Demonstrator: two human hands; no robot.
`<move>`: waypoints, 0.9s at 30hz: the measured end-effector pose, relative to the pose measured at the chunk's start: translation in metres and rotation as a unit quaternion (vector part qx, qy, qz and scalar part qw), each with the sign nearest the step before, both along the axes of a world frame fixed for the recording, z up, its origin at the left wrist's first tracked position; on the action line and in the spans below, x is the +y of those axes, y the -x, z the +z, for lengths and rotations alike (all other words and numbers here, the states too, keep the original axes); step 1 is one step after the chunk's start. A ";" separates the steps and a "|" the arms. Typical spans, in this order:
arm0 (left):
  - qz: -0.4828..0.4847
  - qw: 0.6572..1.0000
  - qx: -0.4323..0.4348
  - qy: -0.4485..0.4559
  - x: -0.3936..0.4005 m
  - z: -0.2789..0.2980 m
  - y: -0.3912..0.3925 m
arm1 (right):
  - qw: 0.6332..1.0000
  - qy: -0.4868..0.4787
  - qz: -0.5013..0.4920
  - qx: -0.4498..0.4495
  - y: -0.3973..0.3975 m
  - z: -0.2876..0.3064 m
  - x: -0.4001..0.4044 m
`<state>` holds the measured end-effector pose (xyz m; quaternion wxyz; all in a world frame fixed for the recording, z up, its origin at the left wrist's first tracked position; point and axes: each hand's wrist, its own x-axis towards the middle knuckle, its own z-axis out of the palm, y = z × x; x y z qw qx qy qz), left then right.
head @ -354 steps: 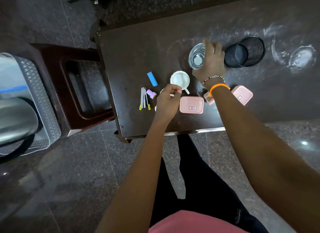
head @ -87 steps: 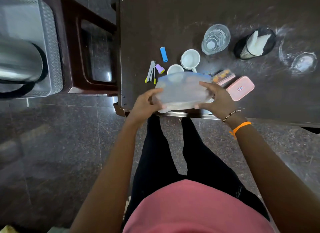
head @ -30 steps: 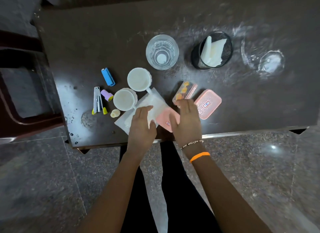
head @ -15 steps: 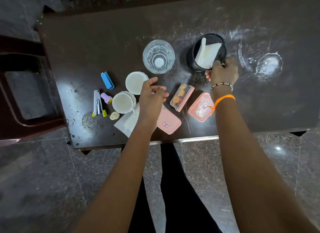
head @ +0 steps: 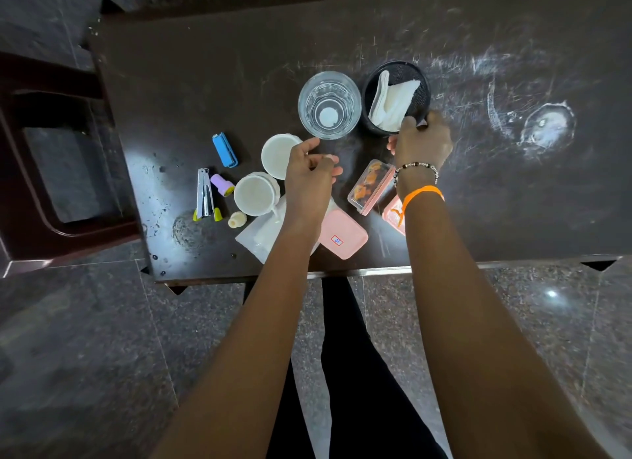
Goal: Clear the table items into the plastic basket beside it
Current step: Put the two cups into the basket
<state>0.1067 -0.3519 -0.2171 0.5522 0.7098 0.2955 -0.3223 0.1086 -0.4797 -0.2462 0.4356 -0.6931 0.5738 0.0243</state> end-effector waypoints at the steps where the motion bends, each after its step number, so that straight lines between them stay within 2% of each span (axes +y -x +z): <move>1: -0.003 1.000 0.000 0.001 0.001 0.001 0.001 | 1.000 -0.004 -0.001 -0.010 0.001 0.000 0.001; 6: -0.008 1.000 0.000 0.022 0.011 0.006 0.012 | 0.996 -0.036 -0.067 -0.049 0.016 0.006 0.010; 9: 0.006 1.000 0.003 -0.002 0.025 0.009 0.023 | 0.995 -0.047 -0.082 -0.029 0.033 0.010 0.029; 12: 0.048 0.998 0.009 -0.038 0.050 0.010 0.037 | 0.991 -0.104 -0.074 -0.040 0.046 0.012 0.059; 15: 0.098 0.991 0.031 -0.087 0.082 0.006 0.049 | 0.988 -0.154 -0.006 -0.026 0.054 0.010 0.090; 18: 0.134 0.977 0.112 -0.121 0.109 -0.007 0.050 | 0.983 -0.173 0.057 -0.008 0.051 0.006 0.116; 21: 0.124 0.964 0.211 -0.103 0.123 -0.018 0.039 | 0.983 -0.120 0.141 0.001 0.038 -0.001 0.128; 24: 0.082 0.969 0.223 -0.066 0.117 -0.027 0.030 | 0.965 -0.016 0.255 0.057 0.028 -0.010 0.125; 27: 0.116 0.961 0.249 0.026 0.103 -0.032 0.031 | 0.951 -0.004 0.295 0.089 0.024 -0.018 0.122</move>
